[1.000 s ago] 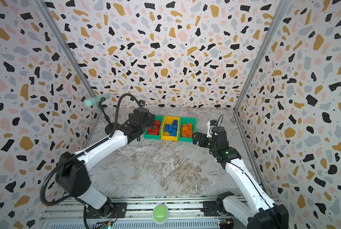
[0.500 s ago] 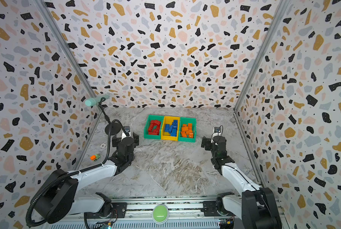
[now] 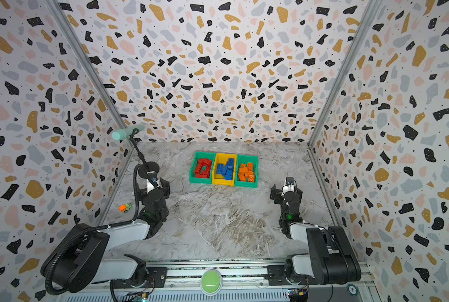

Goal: Sort the legos into containers by color
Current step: Reset both arms

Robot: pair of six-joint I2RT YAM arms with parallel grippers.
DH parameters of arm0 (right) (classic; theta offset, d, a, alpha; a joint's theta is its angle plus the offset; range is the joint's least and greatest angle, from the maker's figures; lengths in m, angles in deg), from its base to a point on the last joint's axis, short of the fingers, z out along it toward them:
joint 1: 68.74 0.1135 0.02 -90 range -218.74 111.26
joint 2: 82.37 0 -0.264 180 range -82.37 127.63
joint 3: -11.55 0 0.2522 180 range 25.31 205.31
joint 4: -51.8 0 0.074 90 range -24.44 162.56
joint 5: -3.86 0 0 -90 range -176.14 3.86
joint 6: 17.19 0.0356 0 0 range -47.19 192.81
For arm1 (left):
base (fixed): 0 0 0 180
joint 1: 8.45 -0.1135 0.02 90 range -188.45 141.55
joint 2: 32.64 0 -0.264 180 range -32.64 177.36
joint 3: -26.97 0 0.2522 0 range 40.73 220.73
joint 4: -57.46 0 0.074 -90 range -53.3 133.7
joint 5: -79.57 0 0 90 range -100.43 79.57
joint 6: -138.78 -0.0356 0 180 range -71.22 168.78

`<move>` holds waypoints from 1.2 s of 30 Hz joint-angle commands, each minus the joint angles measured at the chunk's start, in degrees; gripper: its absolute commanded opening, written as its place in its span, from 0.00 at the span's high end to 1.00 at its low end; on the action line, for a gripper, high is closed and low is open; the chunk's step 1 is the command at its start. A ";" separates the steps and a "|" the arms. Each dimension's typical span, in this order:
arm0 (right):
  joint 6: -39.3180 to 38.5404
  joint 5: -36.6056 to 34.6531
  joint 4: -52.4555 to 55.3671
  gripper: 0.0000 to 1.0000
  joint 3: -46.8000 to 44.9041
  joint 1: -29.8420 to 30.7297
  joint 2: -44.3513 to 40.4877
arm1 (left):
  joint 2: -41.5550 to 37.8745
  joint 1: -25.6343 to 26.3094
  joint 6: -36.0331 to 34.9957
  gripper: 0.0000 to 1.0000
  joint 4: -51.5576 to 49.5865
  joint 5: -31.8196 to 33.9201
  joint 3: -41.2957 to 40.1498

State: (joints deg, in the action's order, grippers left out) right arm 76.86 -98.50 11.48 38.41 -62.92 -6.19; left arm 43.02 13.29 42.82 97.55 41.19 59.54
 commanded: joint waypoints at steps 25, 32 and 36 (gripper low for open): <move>-3.30 6.47 -16.40 0.01 -1.15 -1.36 8.72 | 2.96 -12.16 10.10 0.00 6.32 -14.79 -5.05; -3.38 6.47 -16.40 0.01 -1.14 -1.32 8.74 | 2.88 -12.18 10.18 0.00 6.24 -14.87 -5.10; -3.39 6.47 -16.33 0.01 -1.07 -1.30 8.81 | 2.84 -12.16 10.18 0.00 6.27 -14.86 -5.09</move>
State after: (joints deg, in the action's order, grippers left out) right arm 74.11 -92.12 -5.07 36.60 -64.06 3.19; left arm 46.71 1.40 52.48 101.96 26.45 54.34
